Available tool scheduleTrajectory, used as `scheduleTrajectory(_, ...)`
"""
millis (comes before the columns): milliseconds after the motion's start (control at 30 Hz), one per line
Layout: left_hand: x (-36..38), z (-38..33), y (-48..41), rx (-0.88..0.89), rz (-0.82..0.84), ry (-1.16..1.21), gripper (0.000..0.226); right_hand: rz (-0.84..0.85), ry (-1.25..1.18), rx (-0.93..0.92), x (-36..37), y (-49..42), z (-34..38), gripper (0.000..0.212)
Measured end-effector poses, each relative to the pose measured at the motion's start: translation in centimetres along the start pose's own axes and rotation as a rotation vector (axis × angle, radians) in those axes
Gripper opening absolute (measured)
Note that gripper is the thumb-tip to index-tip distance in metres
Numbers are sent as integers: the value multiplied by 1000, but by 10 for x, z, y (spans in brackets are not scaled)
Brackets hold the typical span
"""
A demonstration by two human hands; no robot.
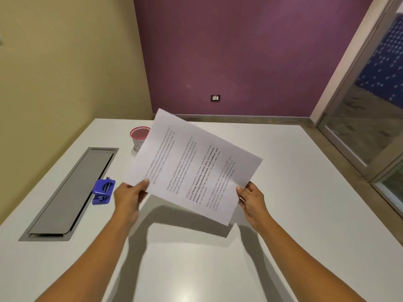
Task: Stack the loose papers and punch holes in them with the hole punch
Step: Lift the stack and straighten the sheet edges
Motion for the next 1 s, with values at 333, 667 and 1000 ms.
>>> scheduleTrajectory(333, -12, -20, -14, 66, 156, -451, 24, 24, 269, -175, -15, -2, 29, 21)
scheduleTrajectory(667, -17, 15, -10, 59, 105, -506, 15, -49, 331, -100, -28, 3, 6, 18)
scheduleTrajectory(1000, -9, 8, -10, 154, 71, -482, 20, -95, 283, -108, -27, 3, 9, 17)
Point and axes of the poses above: each hand's wrist, its own y-axis away from the middle knuckle, its own x-axis out of the palm, z = x × y, the point moved 4 cm from there along -y, towards the middle knuckle, and after that the axes turned 13 degrees about z, right-handed, at the moved point
